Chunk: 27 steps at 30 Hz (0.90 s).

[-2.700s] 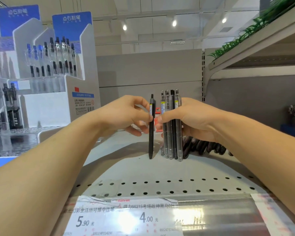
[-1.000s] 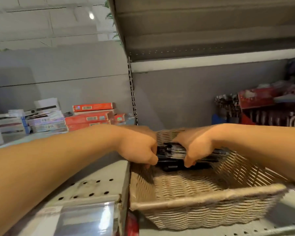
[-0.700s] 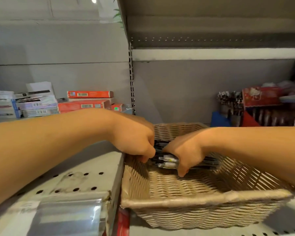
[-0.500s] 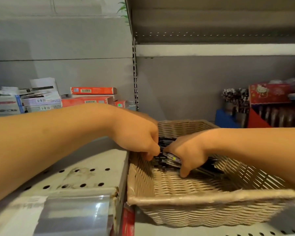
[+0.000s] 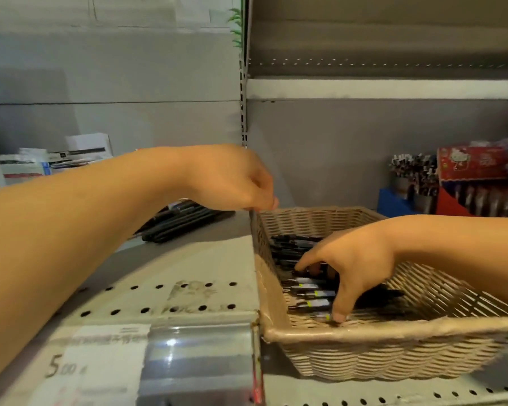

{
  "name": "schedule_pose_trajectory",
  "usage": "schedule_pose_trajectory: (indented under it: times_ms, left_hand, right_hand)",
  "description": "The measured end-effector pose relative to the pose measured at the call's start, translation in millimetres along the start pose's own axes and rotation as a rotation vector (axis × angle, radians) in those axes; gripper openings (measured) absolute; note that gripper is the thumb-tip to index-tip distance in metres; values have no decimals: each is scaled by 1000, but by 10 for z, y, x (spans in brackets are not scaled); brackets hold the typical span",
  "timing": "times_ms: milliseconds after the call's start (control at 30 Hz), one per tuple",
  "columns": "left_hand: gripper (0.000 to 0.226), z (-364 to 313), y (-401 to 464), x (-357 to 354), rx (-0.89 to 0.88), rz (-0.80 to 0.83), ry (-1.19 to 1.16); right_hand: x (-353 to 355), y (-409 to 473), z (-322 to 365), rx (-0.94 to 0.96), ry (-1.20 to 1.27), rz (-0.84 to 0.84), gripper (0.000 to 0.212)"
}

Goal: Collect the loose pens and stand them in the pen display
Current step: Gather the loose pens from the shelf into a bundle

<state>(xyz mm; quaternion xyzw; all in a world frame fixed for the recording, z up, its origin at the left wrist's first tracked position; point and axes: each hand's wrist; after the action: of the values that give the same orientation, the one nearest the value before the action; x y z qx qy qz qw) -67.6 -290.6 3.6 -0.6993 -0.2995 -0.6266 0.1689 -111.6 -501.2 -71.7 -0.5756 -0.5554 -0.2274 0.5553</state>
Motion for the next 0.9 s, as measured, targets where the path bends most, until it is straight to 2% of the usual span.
schedule_pose_trajectory:
  times_ms: [100,267,400,467,533,567,700,900]
  left_hand:
    - [25,227,-10,125,81,-153,-60]
    - [30,682,-166,335,227,-287,-17]
    - [39,1099,-377,418,345,-228,48]
    - [29,1291,-502,436,388,-179,80]
    - [9,1478,-642,420,405,-143,122]
    - [10,1570,-706,398,413,-120,130]
    - [22,1829,-846,323,471,-11,21]
    - [22,2009,-958,385,535,7,-228]
  right_hand:
    - [157,-49,39,-32,35,-12,92]
    - [602,-152,228,-112,196,-234,61]
    - [942,-145,464,-127,309,-406,43]
    - [1093,-44,613,-150,321,-467,40]
    - [1252,97,772,-166,277,-503,40]
    - [1335,168,866,-164,266,-518,40]
    - [1629,446,1230,-116,345,-565,38]
    - [2030,786,1696,-111,461,-599,34]
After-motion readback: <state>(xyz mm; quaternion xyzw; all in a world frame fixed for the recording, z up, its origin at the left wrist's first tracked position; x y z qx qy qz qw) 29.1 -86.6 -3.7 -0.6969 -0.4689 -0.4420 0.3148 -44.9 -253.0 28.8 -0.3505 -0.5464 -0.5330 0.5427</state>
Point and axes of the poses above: each hand's wrist, its own y-axis towards the middle knuckle, its own x-axis out of the back of the hand, z = x × y, and after that the axes turned 13 degrees about -y, right-handed
